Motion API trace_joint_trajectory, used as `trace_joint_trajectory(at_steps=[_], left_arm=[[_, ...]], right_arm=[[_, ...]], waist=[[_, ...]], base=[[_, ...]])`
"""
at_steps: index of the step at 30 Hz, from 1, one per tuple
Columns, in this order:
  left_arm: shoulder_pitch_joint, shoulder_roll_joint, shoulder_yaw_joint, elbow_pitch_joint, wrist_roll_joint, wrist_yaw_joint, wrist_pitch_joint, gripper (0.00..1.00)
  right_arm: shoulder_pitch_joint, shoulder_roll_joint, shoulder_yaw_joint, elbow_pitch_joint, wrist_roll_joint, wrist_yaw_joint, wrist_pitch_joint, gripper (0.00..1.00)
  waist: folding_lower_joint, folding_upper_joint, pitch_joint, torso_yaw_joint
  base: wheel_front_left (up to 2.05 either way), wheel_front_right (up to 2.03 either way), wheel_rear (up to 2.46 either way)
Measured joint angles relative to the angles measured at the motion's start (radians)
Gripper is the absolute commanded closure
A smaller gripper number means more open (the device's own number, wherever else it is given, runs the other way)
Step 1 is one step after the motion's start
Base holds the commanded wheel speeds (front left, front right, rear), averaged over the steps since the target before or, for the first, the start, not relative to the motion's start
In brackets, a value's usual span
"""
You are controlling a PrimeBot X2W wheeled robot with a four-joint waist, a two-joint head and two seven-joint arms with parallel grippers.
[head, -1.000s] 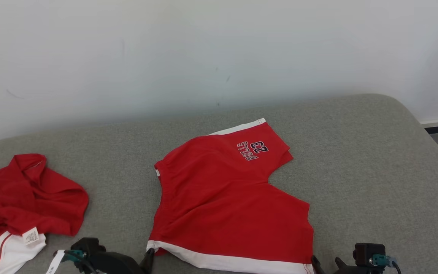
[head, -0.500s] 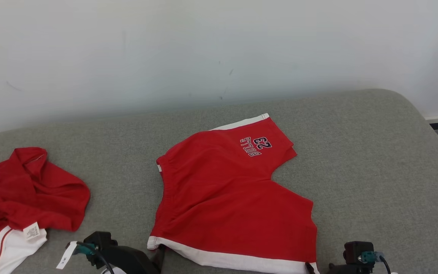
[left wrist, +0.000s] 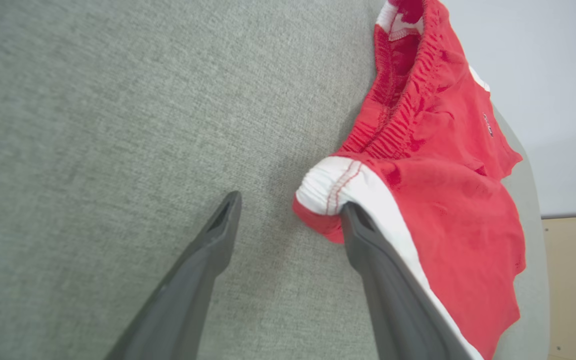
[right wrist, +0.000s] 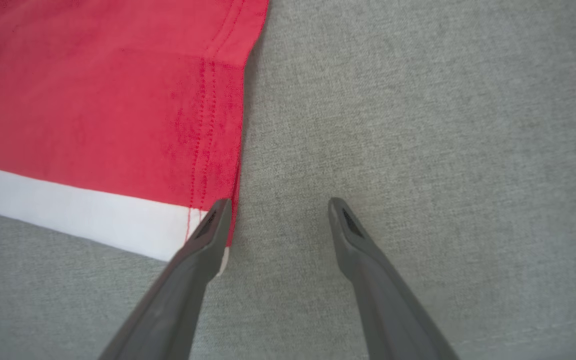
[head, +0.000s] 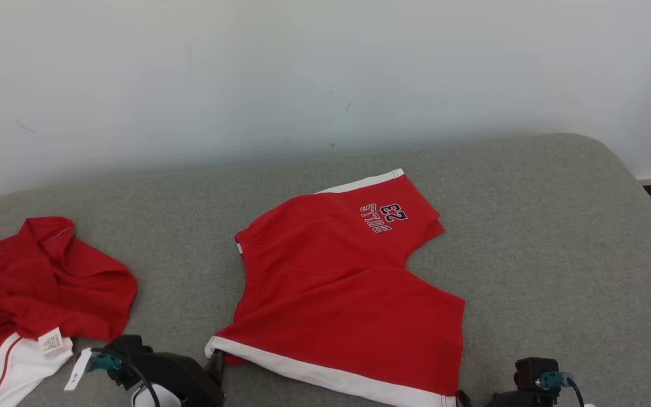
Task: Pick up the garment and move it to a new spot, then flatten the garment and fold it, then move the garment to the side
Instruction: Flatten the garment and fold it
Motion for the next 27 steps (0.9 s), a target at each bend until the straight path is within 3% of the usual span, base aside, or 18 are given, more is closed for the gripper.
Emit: trace_joint_trajectory(at_steps=[6,14,20,24,25,27], left_arm=[[0.0,0.0,-0.032,0.013,0.071,0.0,0.034,0.0],[0.01,0.001,-0.074,-0.006,0.054,0.0,0.055,0.0],[0.01,0.001,-0.094,-0.016,0.04,0.0,0.059,0.0],[0.01,0.0,-0.099,-0.026,0.018,0.0,0.062,0.0],[0.01,0.0,-0.099,-0.027,0.016,0.0,0.062,0.0],[0.01,0.001,-0.099,-0.027,0.015,0.0,0.062,0.0]], right_arm=[[0.0,0.001,-0.03,-0.002,0.005,0.0,-0.001,0.0],[0.001,0.002,0.073,-0.036,0.1,0.0,0.02,0.0],[0.005,0.002,0.077,-0.016,0.1,0.0,0.034,0.0],[0.008,0.002,0.073,-0.008,0.099,0.0,0.034,0.09],[0.008,0.002,0.072,-0.007,0.099,0.0,0.034,0.23],[0.007,0.002,0.068,-0.002,0.099,0.0,0.034,0.39]], waist=[[0.0,0.0,-0.005,0.01],[0.0,0.0,-0.009,0.028],[0.0,0.0,-0.008,0.031],[-0.0001,-0.0001,-0.007,0.032],[-0.0002,0.0,-0.007,0.032],[-0.0002,0.0,-0.007,0.032]], base=[[0.0,0.0,0.0],[0.0,0.0,0.0],[0.0,0.0,0.0],[0.0,0.0,0.0],[0.0,0.0,0.0],[0.0,0.0,0.0]])
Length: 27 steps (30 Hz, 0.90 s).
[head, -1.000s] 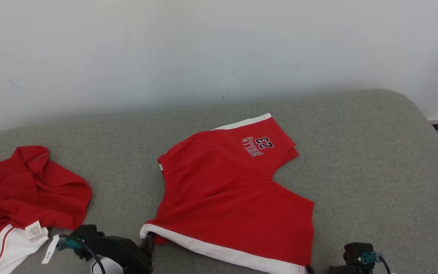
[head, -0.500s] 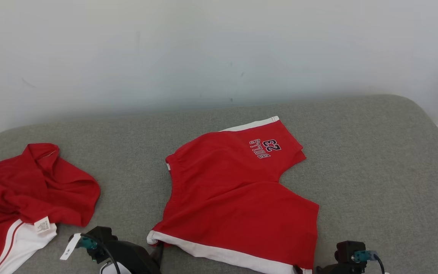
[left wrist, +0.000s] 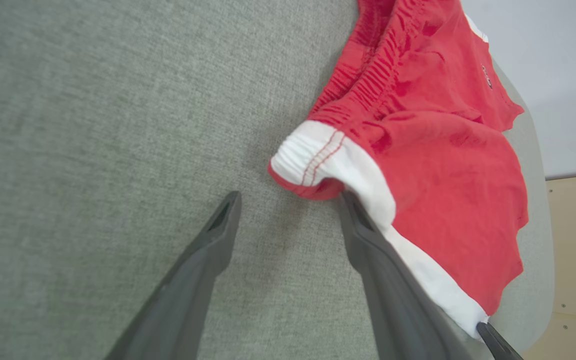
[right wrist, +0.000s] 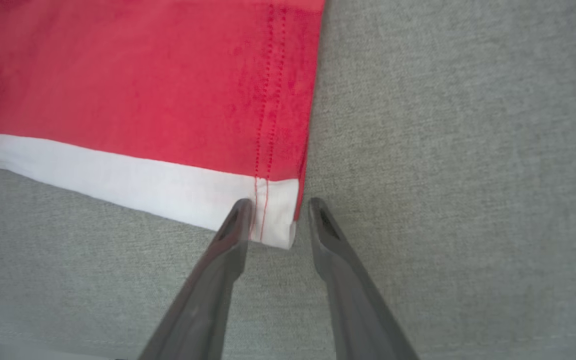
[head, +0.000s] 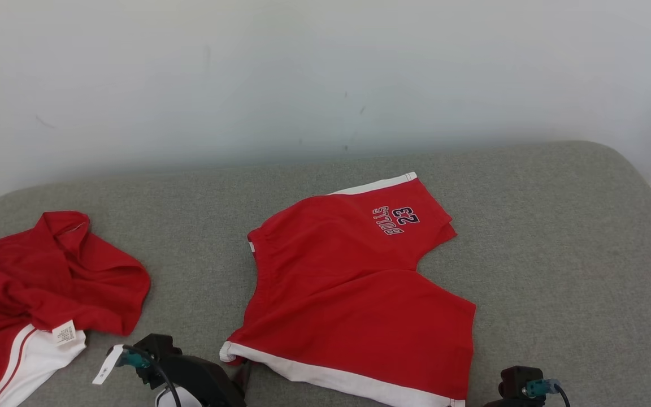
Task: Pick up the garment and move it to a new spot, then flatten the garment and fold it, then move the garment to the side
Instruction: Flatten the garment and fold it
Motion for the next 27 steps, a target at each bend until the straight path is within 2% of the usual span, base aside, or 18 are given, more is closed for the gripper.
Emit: trace_joint_trajectory(at_steps=[4,7,8,9,10,18,27], left_arm=[[0.0,0.0,-0.001,0.0,-0.002,0.0,0.0,0.0],[0.0,0.0,-0.004,0.0,-0.008,0.0,-0.001,0.0],[0.0,0.0,-0.004,0.0,-0.009,0.0,-0.001,0.0],[0.0,0.0,-0.004,0.0,-0.009,0.0,-0.003,0.0],[0.0,0.0,-0.003,0.0,-0.009,0.0,-0.006,0.0],[-0.002,0.003,0.025,0.021,0.048,0.0,-0.01,0.0],[-0.007,0.011,0.064,0.008,0.066,0.0,-0.014,0.0]], right_arm=[[-0.001,0.0,-0.003,0.005,0.0,0.0,0.0,0.59],[-0.002,0.0,-0.004,0.009,0.0,0.0,0.0,0.68],[-0.003,0.0,-0.004,0.01,0.0,0.0,0.0,0.78],[-0.004,0.0,-0.004,0.012,0.0,0.0,0.0,0.93],[-0.005,0.001,-0.004,0.015,0.0,0.0,0.0,1.0],[-0.009,0.004,-0.018,0.031,-0.002,0.0,-0.009,1.0],[-0.007,0.005,-0.072,0.056,-0.035,0.0,-0.026,1.0]], waist=[[0.0,0.0,0.001,0.0],[0.0,0.0,0.002,0.002],[0.0,0.0,0.002,0.003],[0.0,0.0,0.002,0.004],[0.0,-0.0001,0.002,0.005],[0.0,0.0,-0.002,0.013],[0.0,0.0,-0.016,0.019]], base=[[0.0,0.0,0.0],[0.0,0.0,0.0],[0.0,0.0,0.0],[0.0,0.0,0.0],[0.0,0.0,0.0],[0.0,0.0,0.0],[0.0,0.0,0.0]])
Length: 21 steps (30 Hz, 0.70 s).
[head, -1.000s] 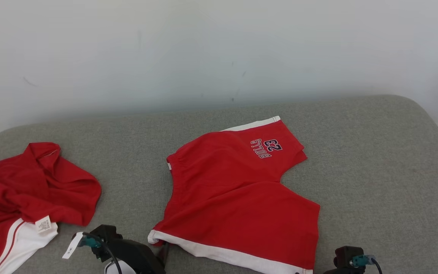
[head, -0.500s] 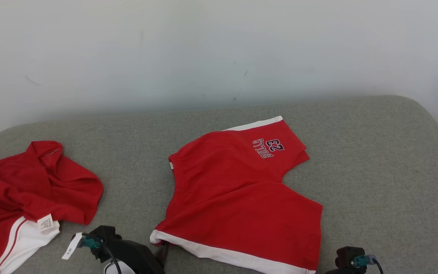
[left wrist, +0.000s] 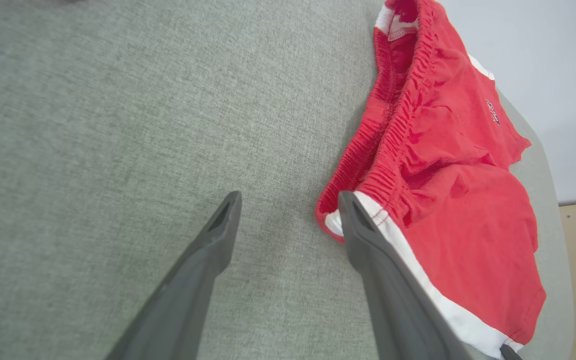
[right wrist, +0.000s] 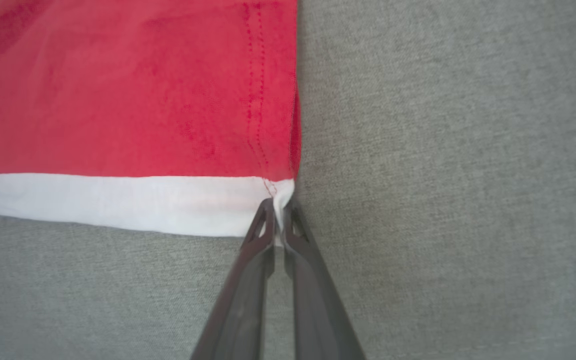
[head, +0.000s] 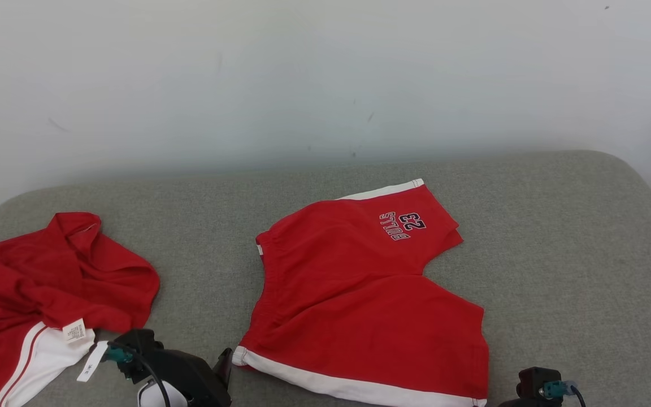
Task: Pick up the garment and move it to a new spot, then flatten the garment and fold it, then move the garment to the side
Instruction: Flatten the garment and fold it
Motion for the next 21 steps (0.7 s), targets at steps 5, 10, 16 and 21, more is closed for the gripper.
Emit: trace_joint_trajectory(at_steps=[5,10,16,21], left_arm=[[0.002,-0.001,-0.001,-0.011,0.004,0.0,0.023,0.0],[0.006,-0.002,-0.009,-0.013,0.022,0.0,0.045,0.0],[0.006,-0.004,-0.025,-0.012,0.051,0.0,0.067,0.0],[0.006,-0.006,-0.025,-0.011,0.064,0.0,0.069,0.0]], right_arm=[[0.002,0.0,-0.01,0.003,-0.011,0.0,0.0,1.0],[0.014,0.0,-0.009,0.003,-0.016,0.0,0.0,1.0],[0.016,0.001,-0.021,0.006,-0.043,0.0,-0.001,1.0],[0.016,0.002,-0.026,0.006,-0.045,0.0,-0.005,1.0]], waist=[[0.0,0.0,-0.007,-0.004],[0.0,0.0,-0.01,-0.01],[0.0,0.0,-0.008,-0.016],[0.0,0.0,-0.006,-0.021]], base=[[0.0,0.0,0.0],[0.0,0.0,0.0],[0.0,0.0,0.0],[0.0,0.0,0.0]])
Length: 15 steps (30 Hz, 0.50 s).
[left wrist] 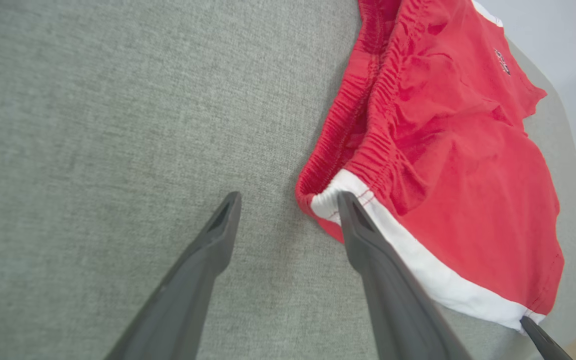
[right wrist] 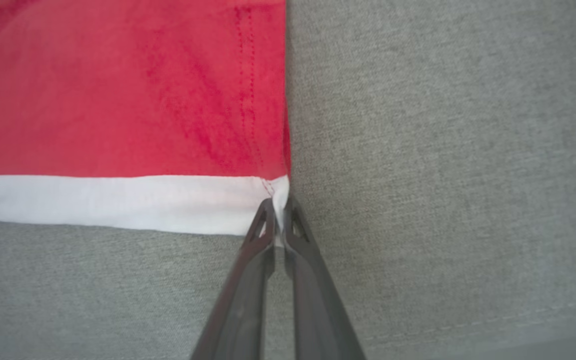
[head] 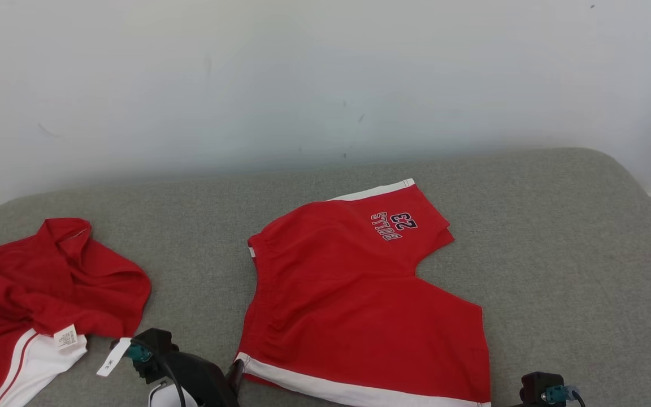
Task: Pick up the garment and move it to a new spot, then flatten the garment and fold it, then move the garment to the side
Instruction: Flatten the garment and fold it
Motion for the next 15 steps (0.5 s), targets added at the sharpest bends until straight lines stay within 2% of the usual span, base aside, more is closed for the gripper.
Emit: trace_joint_trajectory(at_steps=[9,15], left_arm=[[-0.028,0.0,-0.006,0.002,0.067,0.0,0.007,0.0],[-0.04,-0.001,0.002,0.005,0.073,0.0,0.018,0.0]], right_arm=[[0.0,0.001,0.0,-0.006,-0.006,0.0,-0.001,1.0],[0.0,0.001,0.001,-0.011,-0.006,0.0,0.001,1.0]], waist=[[0.0001,0.0,0.011,-0.006],[0.0001,0.0,0.014,-0.007]], base=[[0.0,0.0,0.0],[0.0,0.0,0.0]])
